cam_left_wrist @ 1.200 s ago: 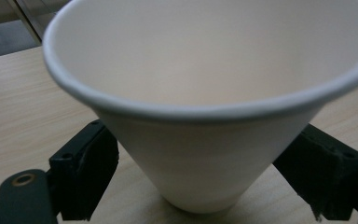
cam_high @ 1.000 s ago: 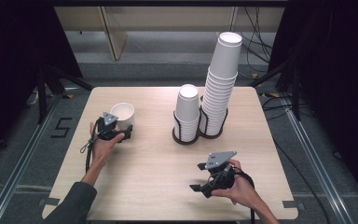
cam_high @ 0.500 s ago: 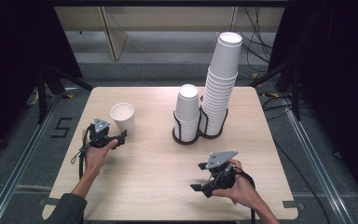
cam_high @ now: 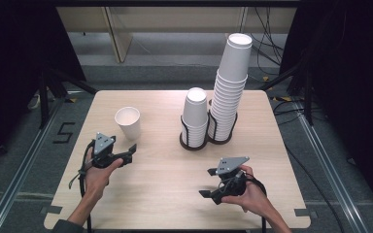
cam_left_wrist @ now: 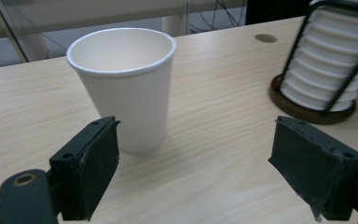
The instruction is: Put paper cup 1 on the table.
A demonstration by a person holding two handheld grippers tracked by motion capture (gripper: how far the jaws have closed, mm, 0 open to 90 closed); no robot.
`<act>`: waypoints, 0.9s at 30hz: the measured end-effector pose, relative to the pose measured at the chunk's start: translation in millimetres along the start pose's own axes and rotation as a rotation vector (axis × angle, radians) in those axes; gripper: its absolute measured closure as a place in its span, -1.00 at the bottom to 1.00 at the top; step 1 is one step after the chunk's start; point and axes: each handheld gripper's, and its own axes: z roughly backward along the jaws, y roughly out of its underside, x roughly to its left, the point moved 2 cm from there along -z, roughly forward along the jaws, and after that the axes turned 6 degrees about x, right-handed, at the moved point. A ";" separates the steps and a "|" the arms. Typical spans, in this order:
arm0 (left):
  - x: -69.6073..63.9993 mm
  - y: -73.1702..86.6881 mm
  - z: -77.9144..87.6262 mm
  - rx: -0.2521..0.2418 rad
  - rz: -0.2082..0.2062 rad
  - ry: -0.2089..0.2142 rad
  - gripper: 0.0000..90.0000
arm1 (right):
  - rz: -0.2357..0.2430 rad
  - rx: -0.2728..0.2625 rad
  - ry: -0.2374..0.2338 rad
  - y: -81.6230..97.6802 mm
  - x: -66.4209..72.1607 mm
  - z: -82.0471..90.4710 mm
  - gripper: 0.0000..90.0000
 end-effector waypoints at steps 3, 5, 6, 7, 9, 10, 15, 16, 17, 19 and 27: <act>-8.2 4.9 9.4 -0.015 0.014 0.013 -0.68 | 0.008 -0.007 0.002 0.1 -0.4 0.9 -0.57; -12.8 8.7 14.2 -0.024 0.032 0.031 -0.68 | 0.004 -0.004 0.003 0.5 -1.2 1.5 -0.57; -15.2 10.9 17.3 -0.021 0.029 0.036 -0.68 | 0.009 -0.006 0.005 0.6 -2.2 1.7 -0.57; -17.1 12.6 19.1 -0.029 0.030 0.040 -0.68 | 0.002 -0.007 0.005 0.9 -2.1 1.6 -0.57; -20.0 16.1 21.6 -0.036 0.027 0.041 -0.68 | 0.009 -0.010 0.016 1.2 -2.8 2.0 -0.57; -21.9 19.1 23.3 -0.031 0.027 0.044 -0.68 | 0.008 -0.010 0.016 1.6 -2.8 2.1 -0.57; -30.7 30.8 27.2 -0.028 0.032 0.065 -0.68 | 0.001 -0.012 0.010 3.1 -3.1 3.1 -0.57; -32.0 32.9 29.0 -0.016 0.020 0.062 -0.68 | -0.004 -0.008 0.006 3.5 -3.1 3.6 -0.57; -33.4 35.1 30.0 -0.015 0.013 0.062 -0.68 | -0.001 -0.009 0.006 3.7 -3.7 3.6 -0.57; -35.8 39.7 32.4 -0.016 0.002 0.068 -0.68 | -0.005 -0.008 0.006 4.7 -4.9 3.5 -0.57; -45.6 56.1 38.1 0.012 -0.024 0.086 -0.68 | -0.012 -0.008 0.015 5.6 -3.7 4.2 -0.57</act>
